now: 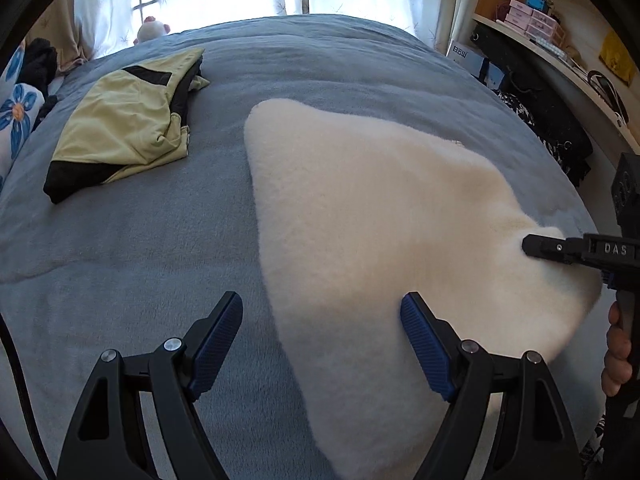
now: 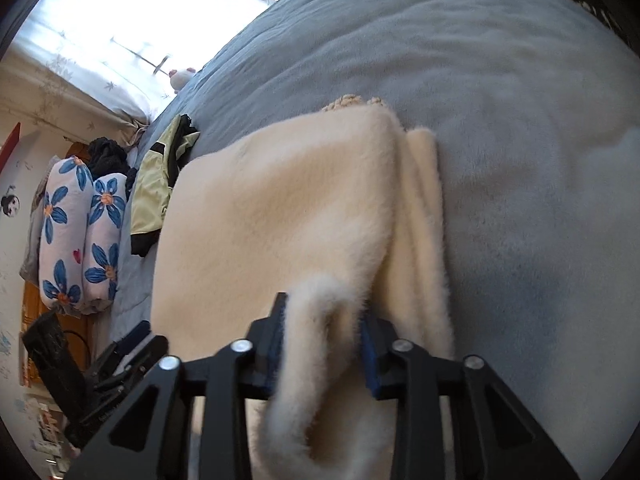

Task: Fold large clothes
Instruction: 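Press the folded bundle with the right tool, then release and withdraw both tools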

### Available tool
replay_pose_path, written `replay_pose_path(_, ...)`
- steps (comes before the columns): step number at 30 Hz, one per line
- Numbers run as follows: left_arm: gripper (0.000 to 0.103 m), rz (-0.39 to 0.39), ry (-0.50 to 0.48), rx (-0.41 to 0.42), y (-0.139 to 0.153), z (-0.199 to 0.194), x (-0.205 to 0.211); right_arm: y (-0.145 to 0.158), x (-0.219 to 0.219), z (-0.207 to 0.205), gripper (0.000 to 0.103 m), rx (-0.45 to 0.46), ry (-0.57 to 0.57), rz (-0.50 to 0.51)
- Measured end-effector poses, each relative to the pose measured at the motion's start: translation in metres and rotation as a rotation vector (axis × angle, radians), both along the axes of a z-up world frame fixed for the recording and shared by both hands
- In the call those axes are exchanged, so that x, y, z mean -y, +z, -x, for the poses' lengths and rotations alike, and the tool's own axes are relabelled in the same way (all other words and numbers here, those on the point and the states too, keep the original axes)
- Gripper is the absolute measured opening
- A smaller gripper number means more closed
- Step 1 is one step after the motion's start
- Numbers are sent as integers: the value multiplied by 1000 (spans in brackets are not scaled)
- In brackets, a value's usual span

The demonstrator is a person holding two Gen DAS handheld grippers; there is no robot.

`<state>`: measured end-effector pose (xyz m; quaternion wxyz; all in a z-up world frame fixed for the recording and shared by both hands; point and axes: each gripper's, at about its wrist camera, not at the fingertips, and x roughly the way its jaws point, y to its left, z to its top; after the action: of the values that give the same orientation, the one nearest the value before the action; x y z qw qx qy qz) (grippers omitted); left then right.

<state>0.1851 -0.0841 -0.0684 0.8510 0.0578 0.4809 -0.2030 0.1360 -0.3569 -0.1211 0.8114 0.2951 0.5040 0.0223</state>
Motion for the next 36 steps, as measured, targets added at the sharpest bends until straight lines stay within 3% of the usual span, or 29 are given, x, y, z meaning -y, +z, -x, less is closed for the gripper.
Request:
replay_pose_path(5,56,-4,-43,15,10,9,9,35,-6,41,18,146,-11,94)
replay_pose_path(8,50,18,-66,20,11,22,12,41,-6,69,18,193,-40,116)
replay_pose_path(11,50,-7,-65,50,-3,32,18,13,-10,71,18,138,-43,190)
replay_pose_path(14,50,-93,-71,143,-13,46,31,-22,-5,65,19,96,-69,159)
replay_pose_path(18,51,-142,-95,174,-8,53,38,-9,-1,63,26,81,-89,132)
replay_pose_path(22,56,-88,-146,137,6,47,33,10,10,56,39,80,-96,170)
replay_pose_path(24,63,-43,-139,125,14,38,27,15,18,46,42,87,-109,167)
replay_pose_path(29,67,57,-63,57,21,-11,14,10,41,-1,43,55,-125,140)
replay_pose_path(33,67,76,-15,-8,8,-51,13,-7,57,-41,43,-2,-142,98)
replay_pose_path(36,62,120,3,-52,-2,-70,14,-19,67,-56,40,4,-144,44)
